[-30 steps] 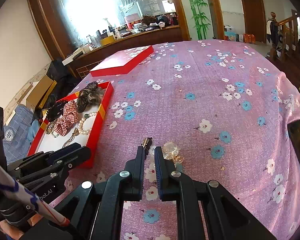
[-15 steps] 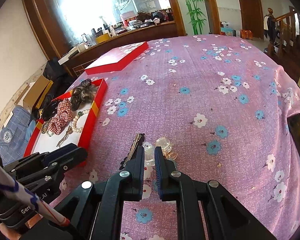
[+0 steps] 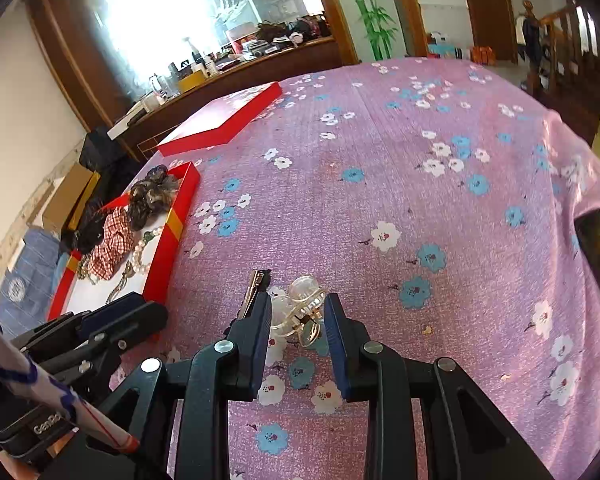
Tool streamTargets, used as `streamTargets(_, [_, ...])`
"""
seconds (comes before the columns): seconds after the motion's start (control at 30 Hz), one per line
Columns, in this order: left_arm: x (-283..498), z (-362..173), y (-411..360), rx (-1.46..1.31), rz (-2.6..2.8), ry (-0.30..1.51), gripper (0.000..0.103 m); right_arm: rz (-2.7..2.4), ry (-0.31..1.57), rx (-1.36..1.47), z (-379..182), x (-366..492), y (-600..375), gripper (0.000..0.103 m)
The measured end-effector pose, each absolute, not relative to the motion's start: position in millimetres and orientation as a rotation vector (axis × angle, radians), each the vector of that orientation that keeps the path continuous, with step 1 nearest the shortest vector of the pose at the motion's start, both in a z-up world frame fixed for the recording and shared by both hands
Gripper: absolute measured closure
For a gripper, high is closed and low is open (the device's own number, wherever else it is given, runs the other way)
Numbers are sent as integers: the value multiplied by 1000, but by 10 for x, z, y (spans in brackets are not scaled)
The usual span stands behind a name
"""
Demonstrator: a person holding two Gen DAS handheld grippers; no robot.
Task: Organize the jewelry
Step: 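Move both tools back to the black hair pin and gold bow clip, then grasp the black hair pin with the left tool while the right tool grasps the gold bow clip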
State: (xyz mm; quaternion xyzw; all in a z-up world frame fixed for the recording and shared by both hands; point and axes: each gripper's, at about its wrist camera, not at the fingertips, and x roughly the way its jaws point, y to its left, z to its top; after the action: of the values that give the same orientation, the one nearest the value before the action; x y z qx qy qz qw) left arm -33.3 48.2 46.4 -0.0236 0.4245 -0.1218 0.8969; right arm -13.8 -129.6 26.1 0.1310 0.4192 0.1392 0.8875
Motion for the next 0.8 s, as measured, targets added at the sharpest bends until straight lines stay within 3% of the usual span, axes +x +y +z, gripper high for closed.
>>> streamTargets(0.3, [-82, 304, 79, 26, -305, 964, 66, 225, 867, 415, 188, -75, -1578, 74])
streamTargets(0.5, [62, 79, -48, 78, -280, 997, 72, 220, 876, 473, 145, -53, -1685, 74])
streamTargets(0.53, [66, 77, -60, 88, -272, 991, 74, 223, 875, 471, 149, -53, -1678, 74])
streamTargets(0.6, [84, 77, -62, 91, -257, 973, 89, 233, 876, 466, 150, -50, -1656, 74])
streamTargets(0.63, [101, 75, -40, 79, -249, 961, 91, 243, 881, 461, 145, -45, -1637, 74])
streamTargets(0.8, [132, 136, 144, -20, -242, 905, 97, 272, 899, 426, 122, -15, -1521, 73])
